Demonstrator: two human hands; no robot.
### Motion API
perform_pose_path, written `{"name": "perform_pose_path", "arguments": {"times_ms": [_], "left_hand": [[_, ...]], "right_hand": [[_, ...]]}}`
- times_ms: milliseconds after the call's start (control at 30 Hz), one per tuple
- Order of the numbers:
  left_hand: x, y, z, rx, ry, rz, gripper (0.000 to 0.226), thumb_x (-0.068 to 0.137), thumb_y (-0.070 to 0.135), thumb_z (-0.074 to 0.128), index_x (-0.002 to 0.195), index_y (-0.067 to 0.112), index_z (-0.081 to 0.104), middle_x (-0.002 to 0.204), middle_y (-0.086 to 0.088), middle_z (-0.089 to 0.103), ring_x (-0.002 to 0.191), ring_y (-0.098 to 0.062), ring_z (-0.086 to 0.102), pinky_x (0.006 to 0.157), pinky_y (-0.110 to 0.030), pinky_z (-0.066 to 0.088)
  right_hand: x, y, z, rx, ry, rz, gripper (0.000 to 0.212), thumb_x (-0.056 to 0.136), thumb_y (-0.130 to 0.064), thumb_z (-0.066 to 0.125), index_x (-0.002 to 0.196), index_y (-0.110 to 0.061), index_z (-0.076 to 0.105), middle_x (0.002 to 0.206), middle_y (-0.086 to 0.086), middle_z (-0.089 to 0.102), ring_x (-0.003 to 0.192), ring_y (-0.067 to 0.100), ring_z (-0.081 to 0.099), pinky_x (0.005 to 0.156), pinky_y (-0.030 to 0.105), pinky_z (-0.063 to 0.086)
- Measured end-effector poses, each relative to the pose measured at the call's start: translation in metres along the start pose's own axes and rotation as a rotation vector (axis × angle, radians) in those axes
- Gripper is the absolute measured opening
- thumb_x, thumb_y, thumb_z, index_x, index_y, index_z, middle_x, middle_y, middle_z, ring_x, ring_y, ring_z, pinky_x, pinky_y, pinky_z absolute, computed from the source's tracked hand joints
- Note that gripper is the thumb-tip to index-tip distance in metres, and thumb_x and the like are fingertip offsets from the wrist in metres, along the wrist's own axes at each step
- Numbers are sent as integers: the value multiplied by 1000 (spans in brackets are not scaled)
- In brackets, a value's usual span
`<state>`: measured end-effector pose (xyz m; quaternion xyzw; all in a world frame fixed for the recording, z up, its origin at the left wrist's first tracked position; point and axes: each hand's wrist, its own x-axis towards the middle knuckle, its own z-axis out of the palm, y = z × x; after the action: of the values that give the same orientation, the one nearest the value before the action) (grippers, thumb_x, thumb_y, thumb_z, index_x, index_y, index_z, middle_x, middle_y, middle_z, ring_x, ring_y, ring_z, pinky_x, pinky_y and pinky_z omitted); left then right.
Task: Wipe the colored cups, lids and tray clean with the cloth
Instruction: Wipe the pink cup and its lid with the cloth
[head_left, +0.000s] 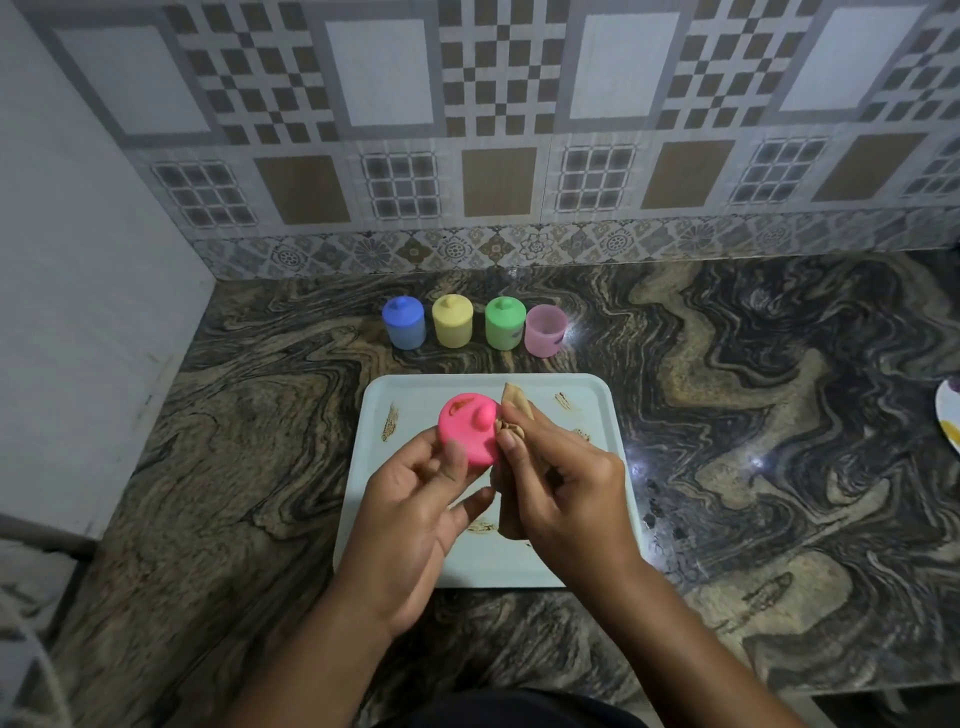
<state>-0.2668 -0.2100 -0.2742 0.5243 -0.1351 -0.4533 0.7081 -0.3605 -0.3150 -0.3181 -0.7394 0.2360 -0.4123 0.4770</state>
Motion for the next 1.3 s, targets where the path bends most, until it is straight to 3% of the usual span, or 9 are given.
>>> {"name": "perform_pose_path", "arguments": {"times_ms": [100, 333, 533, 733, 900, 1000, 1067, 1167, 1300], "left_hand": [[-4, -4, 3, 119, 2, 92, 40, 85, 16, 60, 124, 19, 64, 121, 0, 72, 113, -12, 66, 84, -29, 52], [-1, 0, -6, 110, 39, 82, 34, 93, 18, 54, 126, 17, 63, 107, -9, 75, 94, -12, 66, 68, -27, 47], [-4, -4, -5, 162, 54, 145, 42, 90, 21, 57, 133, 24, 59, 113, -8, 74, 105, -16, 68, 76, -34, 49], [-3, 5, -16, 251, -11, 105, 39, 90, 15, 56, 128, 22, 62, 100, -7, 76, 85, -15, 66, 61, -24, 51], [0, -3, -9, 156, 135, 136, 40, 93, 19, 58, 132, 16, 57, 98, -17, 75, 89, -19, 70, 67, -35, 54], [-3, -8, -2, 171, 128, 180, 53, 84, 20, 63, 137, 20, 52, 105, -11, 76, 99, -21, 71, 69, -35, 56], [-2, -7, -5, 195, 110, 183, 58, 83, 15, 63, 139, 18, 50, 107, -9, 76, 97, -21, 72, 63, -31, 55], [-3, 1, -11, 258, -3, 121, 54, 88, 5, 60, 140, 16, 51, 110, -8, 75, 92, -15, 71, 59, -27, 54], [-5, -2, -6, 205, 48, 107, 47, 86, 17, 61, 133, 13, 56, 101, -13, 76, 86, -18, 72, 57, -31, 54]], "right_hand": [[-3, -6, 1, -39, 14, -65, 34, 97, -24, 60, 127, -11, 68, 127, 8, 70, 111, 14, 71, 89, 30, 59], [0, -9, -1, 46, -41, 74, 32, 98, -33, 60, 125, -21, 72, 110, 0, 76, 93, 38, 72, 76, 38, 63], [0, -9, -2, -15, -107, -66, 37, 96, -12, 63, 132, -7, 64, 137, 7, 62, 132, 10, 55, 107, 24, 48], [3, -11, -7, -6, -80, 6, 27, 99, -16, 61, 122, -15, 72, 116, 1, 75, 84, -13, 65, 81, 34, 61], [1, -6, -1, 44, -72, 100, 26, 98, -20, 62, 121, -20, 73, 113, -1, 76, 107, 17, 73, 89, 36, 60], [-1, -12, 1, 83, -81, 92, 28, 98, -16, 63, 123, -25, 71, 111, -12, 74, 82, 25, 76, 68, 26, 61], [-1, -13, -1, 55, -47, 35, 27, 97, -13, 63, 123, -19, 71, 124, -18, 68, 93, 20, 76, 73, 25, 61], [4, -14, -6, 69, -17, 72, 22, 98, -24, 62, 116, -25, 74, 129, -11, 68, 80, 17, 77, 58, 35, 62], [8, -15, -9, 108, -59, 185, 23, 98, -24, 63, 116, -37, 71, 124, -4, 72, 55, 15, 71, 45, 26, 53]]}}
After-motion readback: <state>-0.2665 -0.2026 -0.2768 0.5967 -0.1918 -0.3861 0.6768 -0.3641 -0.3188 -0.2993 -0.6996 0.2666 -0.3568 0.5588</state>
